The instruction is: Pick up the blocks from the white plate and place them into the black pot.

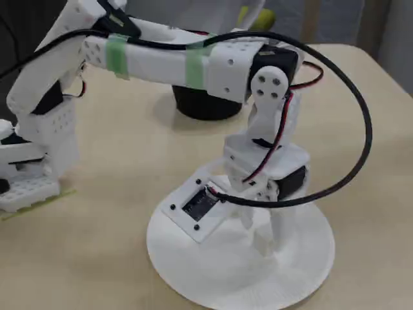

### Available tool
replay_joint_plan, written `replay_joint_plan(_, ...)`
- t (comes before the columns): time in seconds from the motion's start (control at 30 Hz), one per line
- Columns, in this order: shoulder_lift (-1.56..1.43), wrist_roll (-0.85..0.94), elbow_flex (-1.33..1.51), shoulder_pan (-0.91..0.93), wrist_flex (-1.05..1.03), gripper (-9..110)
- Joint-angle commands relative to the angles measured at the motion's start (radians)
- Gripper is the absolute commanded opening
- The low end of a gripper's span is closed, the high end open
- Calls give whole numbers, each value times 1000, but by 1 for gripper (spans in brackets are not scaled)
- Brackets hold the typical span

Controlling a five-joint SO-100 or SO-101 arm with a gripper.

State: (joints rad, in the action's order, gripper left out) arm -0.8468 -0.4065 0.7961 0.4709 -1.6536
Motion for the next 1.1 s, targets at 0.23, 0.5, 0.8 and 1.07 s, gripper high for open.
replay_joint_plan(0.23, 11, 37, -91, -5, -5, -2)
replay_joint_plan(0.5, -66, 502, -563, -72, -2, -2)
replay_joint_plan(0.8, -354, 687, -788, -494, -11, -2)
replay_joint_plan(1.07, -365, 759, -779, -1009, -14, -2)
